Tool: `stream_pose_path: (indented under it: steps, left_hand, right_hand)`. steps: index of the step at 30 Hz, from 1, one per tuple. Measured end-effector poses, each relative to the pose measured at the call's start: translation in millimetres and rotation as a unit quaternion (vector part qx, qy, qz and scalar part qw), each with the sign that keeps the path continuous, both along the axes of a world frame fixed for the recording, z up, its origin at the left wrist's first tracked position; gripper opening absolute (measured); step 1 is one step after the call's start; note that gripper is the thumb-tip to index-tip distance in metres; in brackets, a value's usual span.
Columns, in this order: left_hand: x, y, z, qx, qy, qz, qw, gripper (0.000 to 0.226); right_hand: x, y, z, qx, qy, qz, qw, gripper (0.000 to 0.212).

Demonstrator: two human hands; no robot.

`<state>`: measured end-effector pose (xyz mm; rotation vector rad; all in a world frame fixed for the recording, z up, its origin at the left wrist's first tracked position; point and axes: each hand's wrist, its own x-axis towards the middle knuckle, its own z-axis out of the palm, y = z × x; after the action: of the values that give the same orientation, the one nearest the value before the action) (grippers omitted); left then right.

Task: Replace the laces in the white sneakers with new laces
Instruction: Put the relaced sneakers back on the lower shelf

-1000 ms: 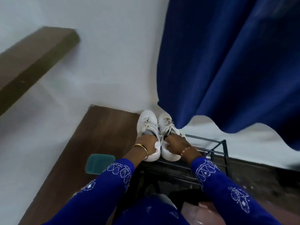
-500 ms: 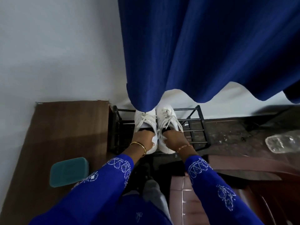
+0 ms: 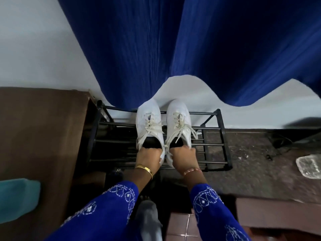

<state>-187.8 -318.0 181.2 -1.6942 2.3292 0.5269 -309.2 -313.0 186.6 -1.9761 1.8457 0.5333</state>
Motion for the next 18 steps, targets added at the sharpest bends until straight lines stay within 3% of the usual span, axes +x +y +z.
stream_pose_path:
  steps: [4, 6, 9, 13, 18]
  left_hand:
    - [-7, 1, -33, -0.044, -0.003, -0.015, 0.999, 0.043]
    - [-12, 4, -37, -0.037, -0.01, -0.026, 0.999, 0.038]
    - [-11, 7, -38, -0.014, -0.008, -0.026, 1.0, 0.008]
    - [-5, 3, -34, 0.028, 0.0, -0.04, 0.999, 0.02]
    - [17, 3, -17, 0.064, 0.102, -0.014, 0.993, 0.027]
  right_hand:
    - [-7, 9, -17, 0.004, -0.004, -0.012, 1.0, 0.026]
    - [-8, 9, -22, 0.006, -0.006, -0.02, 1.0, 0.025]
    - [-7, 10, -24, 0.002, -0.011, -0.03, 0.999, 0.022]
    - [-2, 9, -22, 0.016, 0.003, -0.021, 1.0, 0.023]
    - [16, 11, -9, -0.11, 0.024, -0.012, 0.994, 0.029]
